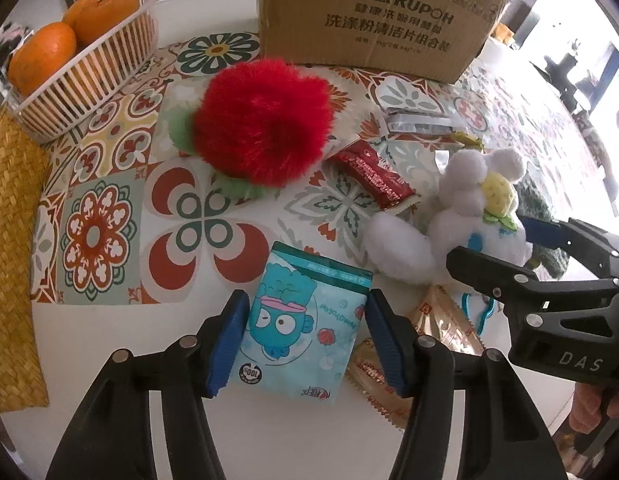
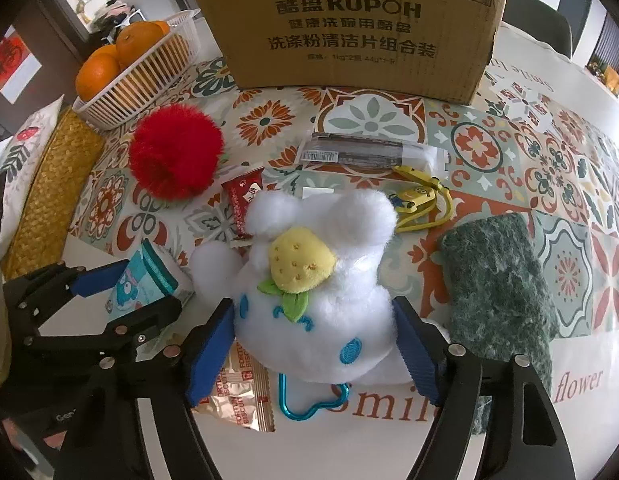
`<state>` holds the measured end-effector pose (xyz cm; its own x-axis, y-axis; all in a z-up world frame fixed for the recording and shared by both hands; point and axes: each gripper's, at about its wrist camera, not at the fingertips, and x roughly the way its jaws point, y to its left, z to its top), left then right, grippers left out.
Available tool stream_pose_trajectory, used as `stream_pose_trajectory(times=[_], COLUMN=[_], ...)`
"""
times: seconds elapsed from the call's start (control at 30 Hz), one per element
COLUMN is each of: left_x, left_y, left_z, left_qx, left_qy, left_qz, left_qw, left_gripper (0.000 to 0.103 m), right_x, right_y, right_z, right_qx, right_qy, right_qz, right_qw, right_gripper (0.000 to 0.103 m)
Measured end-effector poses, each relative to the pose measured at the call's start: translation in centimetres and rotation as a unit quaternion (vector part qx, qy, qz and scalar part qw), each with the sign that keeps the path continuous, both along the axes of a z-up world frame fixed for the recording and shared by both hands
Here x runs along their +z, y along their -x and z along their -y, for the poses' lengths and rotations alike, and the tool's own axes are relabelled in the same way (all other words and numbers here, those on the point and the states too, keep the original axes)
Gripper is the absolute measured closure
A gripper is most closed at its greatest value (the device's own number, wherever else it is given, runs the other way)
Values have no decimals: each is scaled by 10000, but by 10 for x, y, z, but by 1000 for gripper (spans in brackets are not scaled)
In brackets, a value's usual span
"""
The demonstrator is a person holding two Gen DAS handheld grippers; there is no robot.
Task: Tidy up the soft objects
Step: 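Move the right tool to the white plush bunny while the left tool approaches the blue tissue pack, then close the right tool on the white plush while the left tool grips the blue tissue pack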
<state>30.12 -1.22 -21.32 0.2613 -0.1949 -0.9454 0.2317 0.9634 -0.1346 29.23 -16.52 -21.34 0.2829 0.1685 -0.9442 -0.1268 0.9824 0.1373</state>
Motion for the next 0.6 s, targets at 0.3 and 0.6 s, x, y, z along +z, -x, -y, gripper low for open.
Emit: stream_pose_trajectory(times=[0.3, 0.6], left_x=[23, 62], left_y=[11, 15], left_z=[-3, -1], left_qx=[223, 280], left_qy=[32, 47], left_qz=[300, 788], left_qw=[9993, 9965], left_gripper=[45, 45], right_x=[6, 30], right_y=[3, 12], right_z=[7, 15], right_qx=[-55, -240], right_qy=[-170, -312], right_qz=[41, 277], right_qw=[9998, 9988], right_gripper=[32, 32])
